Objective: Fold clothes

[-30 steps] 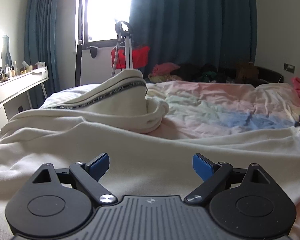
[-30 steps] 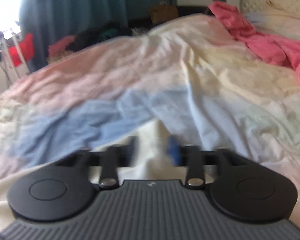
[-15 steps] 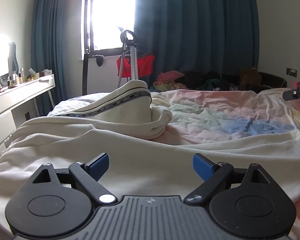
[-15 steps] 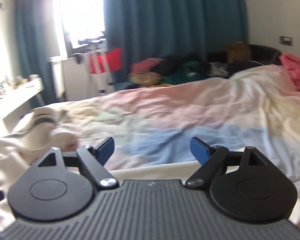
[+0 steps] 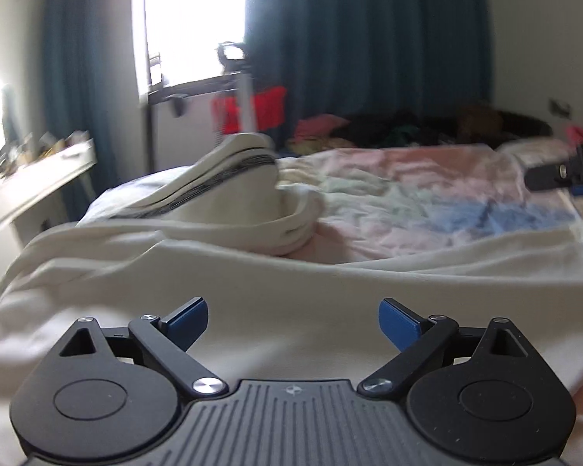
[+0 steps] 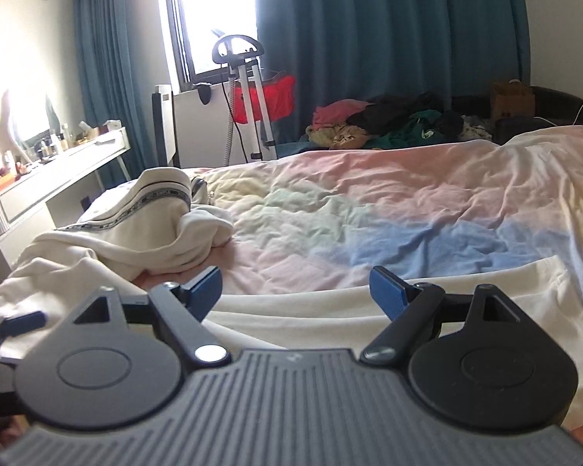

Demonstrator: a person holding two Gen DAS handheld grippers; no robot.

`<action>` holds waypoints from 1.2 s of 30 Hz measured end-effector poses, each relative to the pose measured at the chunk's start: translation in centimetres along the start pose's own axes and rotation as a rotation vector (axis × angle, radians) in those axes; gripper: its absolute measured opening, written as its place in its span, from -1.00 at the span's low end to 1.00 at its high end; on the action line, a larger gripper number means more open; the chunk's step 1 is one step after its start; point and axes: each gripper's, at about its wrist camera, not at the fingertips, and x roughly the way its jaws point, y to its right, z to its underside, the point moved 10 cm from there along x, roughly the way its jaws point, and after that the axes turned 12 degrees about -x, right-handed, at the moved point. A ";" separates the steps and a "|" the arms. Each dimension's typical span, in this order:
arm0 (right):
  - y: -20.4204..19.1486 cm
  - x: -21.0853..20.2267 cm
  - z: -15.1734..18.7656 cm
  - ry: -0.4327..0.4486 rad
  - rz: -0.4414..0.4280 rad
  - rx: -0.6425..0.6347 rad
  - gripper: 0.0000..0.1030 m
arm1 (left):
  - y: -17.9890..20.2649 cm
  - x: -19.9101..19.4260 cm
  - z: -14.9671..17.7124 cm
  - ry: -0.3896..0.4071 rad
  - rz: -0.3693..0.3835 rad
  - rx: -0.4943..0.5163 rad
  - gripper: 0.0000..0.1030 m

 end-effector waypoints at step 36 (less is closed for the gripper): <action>11.5 9.6 3.0 -0.010 0.093 0.361 0.63 | 7.0 15.8 -22.7 0.206 0.074 -0.007 -0.76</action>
